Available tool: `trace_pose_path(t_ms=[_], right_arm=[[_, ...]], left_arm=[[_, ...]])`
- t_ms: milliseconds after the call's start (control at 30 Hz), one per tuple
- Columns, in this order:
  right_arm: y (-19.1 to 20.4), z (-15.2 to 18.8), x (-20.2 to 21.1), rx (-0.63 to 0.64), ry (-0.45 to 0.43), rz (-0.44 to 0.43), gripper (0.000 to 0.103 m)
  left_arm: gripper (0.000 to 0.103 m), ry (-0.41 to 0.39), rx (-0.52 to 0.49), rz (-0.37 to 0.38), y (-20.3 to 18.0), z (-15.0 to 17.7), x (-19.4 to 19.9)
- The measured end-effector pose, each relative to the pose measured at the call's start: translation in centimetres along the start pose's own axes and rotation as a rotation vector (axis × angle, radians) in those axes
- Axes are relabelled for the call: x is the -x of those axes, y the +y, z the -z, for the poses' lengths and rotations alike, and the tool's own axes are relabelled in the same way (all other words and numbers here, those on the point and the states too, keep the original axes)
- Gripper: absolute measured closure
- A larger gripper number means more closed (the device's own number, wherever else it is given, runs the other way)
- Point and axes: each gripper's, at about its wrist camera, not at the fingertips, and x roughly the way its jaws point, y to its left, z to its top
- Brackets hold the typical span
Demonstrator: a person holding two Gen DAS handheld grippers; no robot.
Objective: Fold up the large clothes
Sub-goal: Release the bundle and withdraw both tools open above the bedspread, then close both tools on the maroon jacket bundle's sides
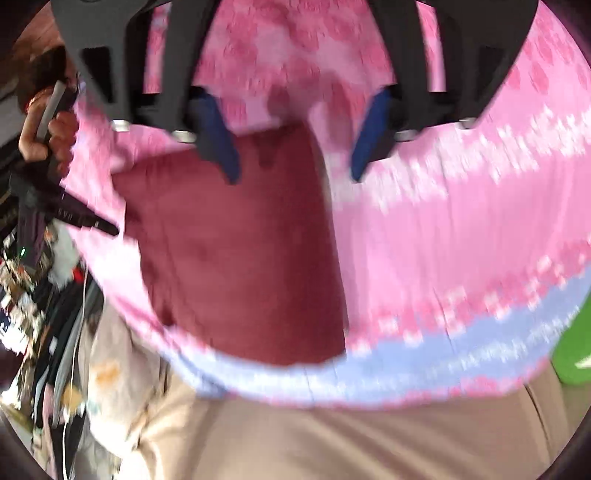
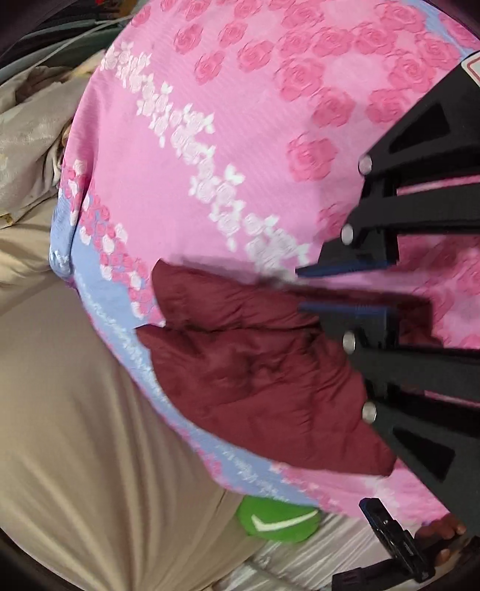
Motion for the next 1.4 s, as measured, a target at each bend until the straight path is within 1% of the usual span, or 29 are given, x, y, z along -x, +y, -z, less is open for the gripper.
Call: trace_pose_path(t_ms=[33,100,133,200,233,267,300,333,400,467,500,533,567,600,633,767,833,867,900,933,967,1000,1033,1067,1133,1167,1233,1300,1400], right_arm=[[-0.1,-0.7,-0.5,0.001,-0.001,-0.021,0.060],[0.1,-2.2,-2.4,0.008,0.008,-0.030,0.046],[0.1,-2.8,-3.5,0.000,0.024,-0.033,0.046],[0.0,-4.4,-6.4,-0.042,0.083,-0.118,0.046],[0.0,-5.0,-7.2,-0.051,0.107,-0.144,0.060],[0.5,-5.6,-8.7,-0.047,0.138,-0.169,0.070],[1.2,-6.1,-9.7,-0.030,0.152,-0.193,0.082],[2.2,-6.3,-9.9,-0.014,0.149,-0.202,0.088],[4.9,-7.0,-10.2,0.094,0.120,-0.197,0.091],[5.7,-7.2,-11.7,0.161,0.133,-0.148,0.092],[5.2,-7.0,-12.8,0.151,0.154,-0.137,0.093],[4.1,-6.8,-13.7,0.110,0.181,-0.156,0.093],[2.9,-6.6,-14.3,0.055,0.205,-0.197,0.093],[2.2,-6.5,-14.2,0.023,0.214,-0.210,0.093],[2.2,-6.4,-13.8,0.025,0.212,-0.200,0.093],[2.6,-5.2,-12.0,0.060,0.178,-0.133,0.092],[2.1,-4.8,-11.1,0.036,0.157,-0.113,0.089],[2.2,-4.6,-9.8,0.031,0.128,-0.080,0.086],[2.7,-4.3,-7.9,0.064,0.075,-0.033,0.082],[3.5,-3.7,-5.9,0.122,0.023,0.015,0.083],[4.1,-3.1,-4.6,0.160,0.001,0.045,0.084],[4.8,-2.3,-3.4,0.196,-0.015,0.069,0.088],[5.2,-1.6,-2.5,0.222,-0.015,0.076,0.092],[5.6,-0.4,-2.0,0.250,0.019,0.077,0.093],[5.6,1.3,-3.0,0.278,0.093,0.108,0.096],[5.2,2.5,-4.3,0.295,0.147,0.139,0.096],[4.5,3.8,-4.5,0.281,0.175,0.161,0.098],[4.7,3.7,-3.1,0.235,0.132,0.159,0.098],[5.3,3.0,-0.1,0.206,0.040,0.115,0.097]], left_arm=[[0.034,-0.019,-0.002,-0.008,-0.2,-0.8,-0.3],[0.034,-0.026,-0.013,0.005,-1.1,-1.9,-1.7],[0.034,-0.017,-0.022,0.013,-1.8,-2.3,-2.7],[0.034,0.002,-0.042,0.021,-3.0,-2.2,-4.4],[0.034,0.024,-0.053,0.014,-3.5,-2.1,-5.6],[0.034,0.043,-0.060,0.009,-3.7,-1.8,-6.6],[0.034,0.057,-0.060,-0.007,-4.1,-1.7,-7.7],[0.034,0.048,-0.054,-0.050,-4.3,-1.5,-8.2],[0.032,0.031,-0.058,-0.094,-4.6,-1.1,-8.5],[0.029,0.033,-0.057,-0.109,-4.6,-1.0,-8.8],[0.028,0.031,-0.061,-0.108,-4.7,-1.1,-9.0],[0.027,0.031,-0.070,-0.112,-4.9,-1.1,-9.1],[0.027,0.036,-0.082,-0.117,-5.1,-1.1,-9.1],[0.027,0.039,-0.090,-0.116,-5.2,-1.1,-9.2],[0.027,0.041,-0.095,-0.112,-5.2,-1.0,-9.3],[0.022,0.053,-0.116,-0.098,-5.5,-0.8,-9.5],[0.021,0.057,-0.126,-0.100,-5.7,-0.8,-9.6],[0.021,0.058,-0.127,-0.099,-5.7,-0.9,-9.5],[0.021,0.059,-0.125,-0.095,-5.6,-0.9,-9.5],[0.021,0.062,-0.118,-0.089,-5.4,-1.0,-9.4],[0.021,0.064,-0.113,-0.084,-5.2,-1.0,-9.4],[0.021,0.066,-0.110,-0.081,-5.0,-1.1,-9.4],[0.020,0.066,-0.110,-0.082,-5.0,-1.0,-9.5],[0.020,0.065,-0.109,-0.084,-5.0,-1.0,-9.5],[0.019,0.061,-0.111,-0.088,-5.1,-1.0,-9.5],[0.016,0.063,-0.109,-0.083,-5.1,-0.9,-9.5],[0.016,0.071,-0.106,-0.074,-5.3,-0.9,-9.4],[0.016,0.074,-0.110,-0.088,-5.4,-0.9,-9.3],[0.017,0.076,-0.089,-0.080,-5.1,-0.9,-9.1]])
